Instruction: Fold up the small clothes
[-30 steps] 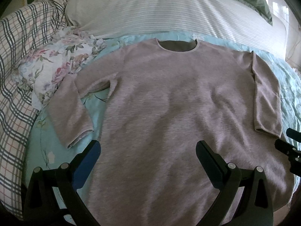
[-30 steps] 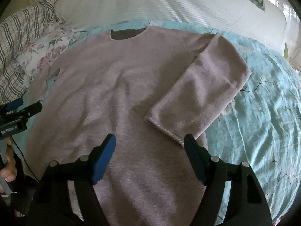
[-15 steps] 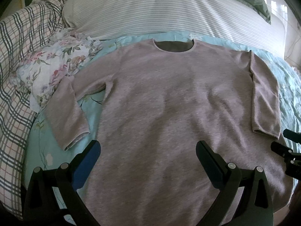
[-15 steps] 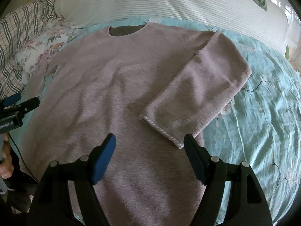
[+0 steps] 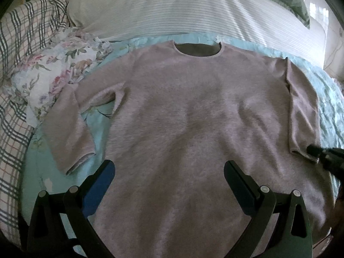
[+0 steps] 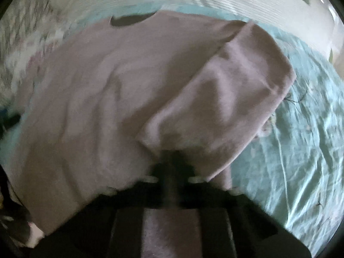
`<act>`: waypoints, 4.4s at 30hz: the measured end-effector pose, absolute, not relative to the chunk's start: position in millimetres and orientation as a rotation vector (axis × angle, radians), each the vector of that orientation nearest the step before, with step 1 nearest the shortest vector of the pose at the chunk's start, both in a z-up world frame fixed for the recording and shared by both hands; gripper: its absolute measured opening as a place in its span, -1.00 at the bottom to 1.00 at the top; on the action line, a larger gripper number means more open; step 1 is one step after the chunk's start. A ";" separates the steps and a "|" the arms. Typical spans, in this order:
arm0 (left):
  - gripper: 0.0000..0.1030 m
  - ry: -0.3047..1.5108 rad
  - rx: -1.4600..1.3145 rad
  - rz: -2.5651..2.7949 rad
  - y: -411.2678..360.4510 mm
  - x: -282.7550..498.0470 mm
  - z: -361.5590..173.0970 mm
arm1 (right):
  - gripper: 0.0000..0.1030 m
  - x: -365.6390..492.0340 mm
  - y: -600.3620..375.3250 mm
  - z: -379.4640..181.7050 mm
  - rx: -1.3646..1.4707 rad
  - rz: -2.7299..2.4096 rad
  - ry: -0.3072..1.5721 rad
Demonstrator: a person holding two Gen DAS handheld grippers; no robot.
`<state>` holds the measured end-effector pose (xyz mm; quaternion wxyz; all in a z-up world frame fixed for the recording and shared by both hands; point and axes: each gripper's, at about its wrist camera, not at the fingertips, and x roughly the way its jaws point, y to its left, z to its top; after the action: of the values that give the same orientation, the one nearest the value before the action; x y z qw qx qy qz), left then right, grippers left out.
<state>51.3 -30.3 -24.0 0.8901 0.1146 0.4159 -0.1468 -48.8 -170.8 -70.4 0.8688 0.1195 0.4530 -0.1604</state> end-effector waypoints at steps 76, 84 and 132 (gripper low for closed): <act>-0.90 0.793 -0.040 -0.338 -13.4 284.8 -40.4 | -0.43 8.1 -276.6 -55.3 0.866 -0.121 0.540; -0.89 0.845 -0.035 -0.267 2.5 310.9 -62.8 | -0.11 31.1 -324.5 -52.3 0.763 -0.319 0.632; -0.71 0.926 0.092 -0.282 -14.9 294.9 -78.9 | -0.66 122.3 -367.5 -82.3 0.463 -0.476 0.928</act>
<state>294.9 -14.9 -78.9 0.8842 0.0443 0.4450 -0.1353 122.3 -367.5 -82.3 0.8416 0.2192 0.4392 -0.2255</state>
